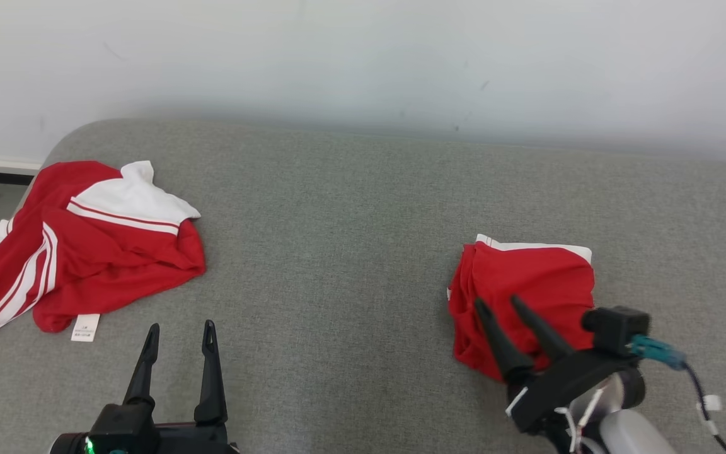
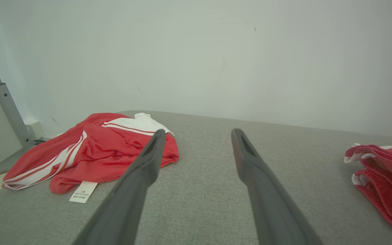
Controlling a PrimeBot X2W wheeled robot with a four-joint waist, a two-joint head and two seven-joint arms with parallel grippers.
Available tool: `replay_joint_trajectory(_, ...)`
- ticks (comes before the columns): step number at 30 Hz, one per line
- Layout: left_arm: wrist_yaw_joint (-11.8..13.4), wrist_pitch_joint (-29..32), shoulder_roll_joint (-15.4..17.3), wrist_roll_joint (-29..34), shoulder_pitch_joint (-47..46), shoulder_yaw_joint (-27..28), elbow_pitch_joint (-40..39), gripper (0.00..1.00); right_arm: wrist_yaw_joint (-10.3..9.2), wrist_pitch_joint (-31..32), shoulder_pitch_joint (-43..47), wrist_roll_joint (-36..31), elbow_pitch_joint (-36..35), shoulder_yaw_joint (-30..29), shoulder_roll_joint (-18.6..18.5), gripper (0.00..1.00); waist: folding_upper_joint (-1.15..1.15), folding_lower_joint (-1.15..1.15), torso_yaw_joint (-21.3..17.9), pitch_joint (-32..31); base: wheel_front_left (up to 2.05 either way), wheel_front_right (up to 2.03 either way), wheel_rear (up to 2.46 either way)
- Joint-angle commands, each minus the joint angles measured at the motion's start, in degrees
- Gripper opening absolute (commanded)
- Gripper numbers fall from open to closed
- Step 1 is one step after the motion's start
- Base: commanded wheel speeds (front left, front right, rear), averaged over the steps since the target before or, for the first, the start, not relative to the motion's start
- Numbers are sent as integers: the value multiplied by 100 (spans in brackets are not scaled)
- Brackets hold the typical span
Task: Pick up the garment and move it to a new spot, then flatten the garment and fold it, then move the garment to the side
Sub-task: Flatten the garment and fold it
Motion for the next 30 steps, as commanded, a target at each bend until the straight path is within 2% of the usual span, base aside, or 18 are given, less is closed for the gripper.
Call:
replay_joint_trajectory(1, 4, -17, 7, -15, -10, 21, -13, 100, -13, -64, 121, 26, -222, -136, -27, 100, 0, 0, -37, -16, 0, 0, 0)
replay_joint_trajectory(6, 18, -20, -5, -18, 5, 52, -63, 100, -13, -136, 301, -88, -827, -770, -127, 100, 0, 0, -102, 25, 0, 0, 0)
replay_joint_trajectory(11, 12, -21, -11, -10, 4, 76, -92, 100, -13, -176, 209, -392, -831, -1347, -185, 99, 0, 0, -115, 71, 0, 0, 0)
replay_joint_trajectory(12, 10, -21, -16, -7, -2, 77, -93, 100, -13, -205, 158, -511, -765, -1389, -225, 79, 0, 0, -110, 78, 0, 0, 0)
replay_joint_trajectory(13, 5, -21, -24, -1, -12, 70, -92, 100, -13, -250, 110, -635, -669, -1400, -248, 20, 0, 0, -100, 86, 0, 0, 0)
replay_joint_trajectory(14, 1, -21, -30, 7, -27, 66, -88, 100, -13, -315, 67, -721, -562, -1379, -248, 0, 0, 0, -87, 96, 0, 0, 0)
replay_joint_trajectory(21, -43, -21, -79, 56, -129, 15, -54, 100, -13, -1015, -454, -1318, 851, -1069, -219, 0, 0, 0, 120, 213, 0, 0, 0)
replay_joint_trajectory(26, -70, -21, -62, 77, -209, 4, -22, 100, -13, -1535, -893, -1375, 2000, -868, 33, 0, 0, 0, 308, 266, 0, 0, 0)
replay_joint_trajectory(30, -90, -22, -48, 71, -217, 24, 2, 100, -13, -1704, -1096, -1361, 2518, -670, 266, 0, 0, 0, 409, 273, 0, 0, 0)
